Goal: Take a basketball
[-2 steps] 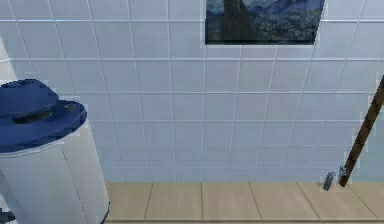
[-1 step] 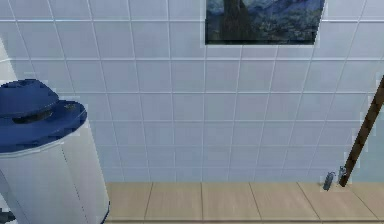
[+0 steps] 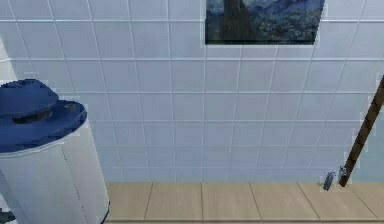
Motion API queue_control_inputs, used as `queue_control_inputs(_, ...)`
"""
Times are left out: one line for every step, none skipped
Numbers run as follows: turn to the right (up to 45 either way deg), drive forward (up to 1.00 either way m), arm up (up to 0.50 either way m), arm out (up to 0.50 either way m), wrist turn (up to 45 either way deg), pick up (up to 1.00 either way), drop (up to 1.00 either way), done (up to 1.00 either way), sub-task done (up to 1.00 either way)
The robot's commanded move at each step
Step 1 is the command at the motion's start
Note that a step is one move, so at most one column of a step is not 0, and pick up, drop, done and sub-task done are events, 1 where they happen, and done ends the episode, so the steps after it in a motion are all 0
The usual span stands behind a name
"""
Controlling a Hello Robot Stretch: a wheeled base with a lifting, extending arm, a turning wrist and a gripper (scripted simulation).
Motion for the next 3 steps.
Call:
queue_control_inputs(0.0,0.0,0.0,0.0,45.0,0.0,0.0,0.0,0.0)
queue_control_inputs(0.0,0.0,0.0,0.0,39.0,0.0,0.0,0.0,0.0)
queue_control_inputs(0.0,0.0,-0.3,0.0,0.0,0.0,0.0,0.0,0.0)
